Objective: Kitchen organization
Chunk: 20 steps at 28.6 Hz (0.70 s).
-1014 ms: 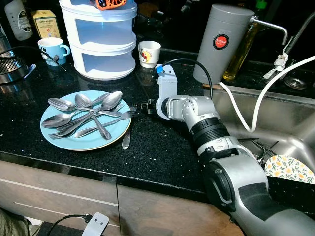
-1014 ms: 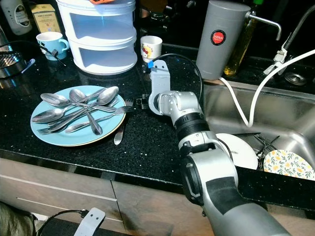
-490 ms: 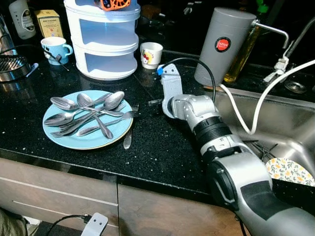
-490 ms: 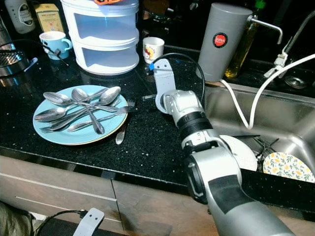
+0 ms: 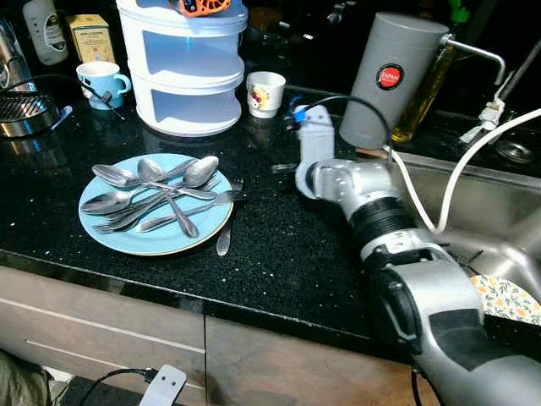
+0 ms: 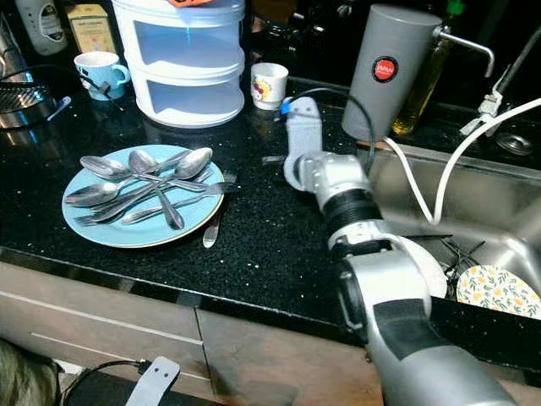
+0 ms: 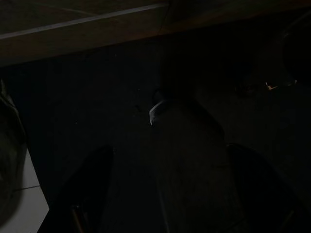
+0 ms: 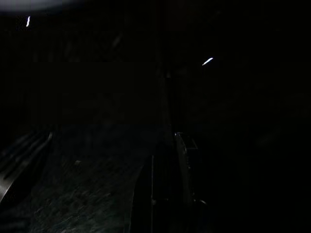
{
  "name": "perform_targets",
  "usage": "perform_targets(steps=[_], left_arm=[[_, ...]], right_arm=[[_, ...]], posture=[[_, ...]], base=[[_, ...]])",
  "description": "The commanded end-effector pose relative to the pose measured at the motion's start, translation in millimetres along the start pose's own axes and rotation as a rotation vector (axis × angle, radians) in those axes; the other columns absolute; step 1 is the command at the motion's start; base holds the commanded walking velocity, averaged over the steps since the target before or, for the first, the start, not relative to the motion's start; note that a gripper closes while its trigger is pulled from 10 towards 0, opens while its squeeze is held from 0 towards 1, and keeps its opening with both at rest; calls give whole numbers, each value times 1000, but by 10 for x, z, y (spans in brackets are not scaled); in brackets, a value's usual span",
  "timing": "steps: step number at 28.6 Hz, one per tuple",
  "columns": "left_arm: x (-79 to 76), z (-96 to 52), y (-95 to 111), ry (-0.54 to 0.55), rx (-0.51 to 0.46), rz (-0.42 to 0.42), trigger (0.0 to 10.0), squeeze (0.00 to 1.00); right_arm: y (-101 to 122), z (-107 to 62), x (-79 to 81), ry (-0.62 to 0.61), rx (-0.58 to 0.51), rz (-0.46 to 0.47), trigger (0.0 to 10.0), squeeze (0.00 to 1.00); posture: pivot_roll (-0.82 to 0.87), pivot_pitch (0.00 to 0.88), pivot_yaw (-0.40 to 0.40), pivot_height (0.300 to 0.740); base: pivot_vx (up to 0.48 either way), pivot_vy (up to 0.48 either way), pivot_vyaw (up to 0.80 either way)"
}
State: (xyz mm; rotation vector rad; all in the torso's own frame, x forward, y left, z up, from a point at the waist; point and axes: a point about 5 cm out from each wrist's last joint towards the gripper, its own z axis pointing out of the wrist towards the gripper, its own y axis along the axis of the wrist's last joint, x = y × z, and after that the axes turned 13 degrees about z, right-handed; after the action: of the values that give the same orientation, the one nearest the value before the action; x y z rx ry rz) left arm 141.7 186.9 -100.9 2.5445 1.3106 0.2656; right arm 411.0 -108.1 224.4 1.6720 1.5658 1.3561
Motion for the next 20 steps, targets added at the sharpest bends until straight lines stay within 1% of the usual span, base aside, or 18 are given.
perform_targets(steps=[1, 2, 3, 5, 6, 7, 8, 9, 10, 12, 16, 17, 18, 19, 20], left_arm=[[-39, 8, -18, -11, 13, 4, 10000, 0], [-38, 8, -18, -11, 13, 4, 10000, 0], [-38, 8, -18, -11, 13, 4, 10000, 0], [-38, 8, -18, -10, 13, 3, 10000, 0], [-38, 8, -18, -10, 13, 3, 10000, 0], [-36, 8, -18, -10, 13, 2, 10000, 0], [-33, 7, -18, -10, 13, 3, 10000, 0], [-33, 7, -18, -10, 13, 3, 10000, 0], [-33, 7, -18, -10, 13, 3, 10000, 0], [-30, 6, -19, -10, 14, 4, 10000, 0], [-10, 0, -25, -9, 17, 6, 10000, 0], [-10, 0, -25, -9, 17, 6, 10000, 0], [-6, -1, -27, -8, 18, 6, 10000, 0], [-2, -2, -28, -7, 18, 6, 10000, 0], [1, -3, -28, -7, 19, 6, 10000, 0]], right_arm=[[91, -71, -129, 18, -36, 30, 0, 0], [127, -112, -194, 31, -47, 45, 0, 0], [127, -112, -194, 31, -47, 45, 0, 0], [196, -188, -281, 73, -80, 51, 0, 0], [196, -188, -281, 73, -80, 51, 0, 0], [241, -241, -339, 100, -107, 56, 0, 0], [304, -337, -438, 149, -156, 52, 0, 0], [324, -377, -479, 168, -175, 46, 0, 0], [324, -377, -479, 168, -175, 46, 0, 0], [356, -486, -568, 235, -218, 25, 0, 0], [307, -802, -713, 423, -287, -30, 0, 0], [307, -802, -713, 423, -287, -30, 0, 0], [285, -872, -740, 458, -307, -36, 0, 0], [254, -940, -761, 501, -321, -17, 314, 0], [223, -986, -797, 508, -330, -17, 314, 0]], posture=[[-3, 0, -75, 740], [-3, 0, -73, 740], [-3, 0, -73, 740], [-4, 0, -71, 740], [-4, 0, -71, 740], [-6, 0, -67, 740], [-8, 0, -65, 740], [-8, 0, -65, 740], [-8, 0, -65, 740], [-9, 0, -61, 740], [-18, 0, -44, 740], [-18, 0, -44, 740], [-18, 0, -43, 740], [-22, 0, -40, 740], [-22, 0, -39, 740]], base=[[0, 0, 0], [0, 0, 0], [0, 0, 0], [0, 0, 0], [0, 0, 0], [0, 0, 0], [0, 0, 0], [0, 0, 0], [0, 0, 0], [0, 0, 0], [0, 0, 0], [0, 0, 0], [0, 0, 0], [0, 0, 0], [0, 0, 0]])
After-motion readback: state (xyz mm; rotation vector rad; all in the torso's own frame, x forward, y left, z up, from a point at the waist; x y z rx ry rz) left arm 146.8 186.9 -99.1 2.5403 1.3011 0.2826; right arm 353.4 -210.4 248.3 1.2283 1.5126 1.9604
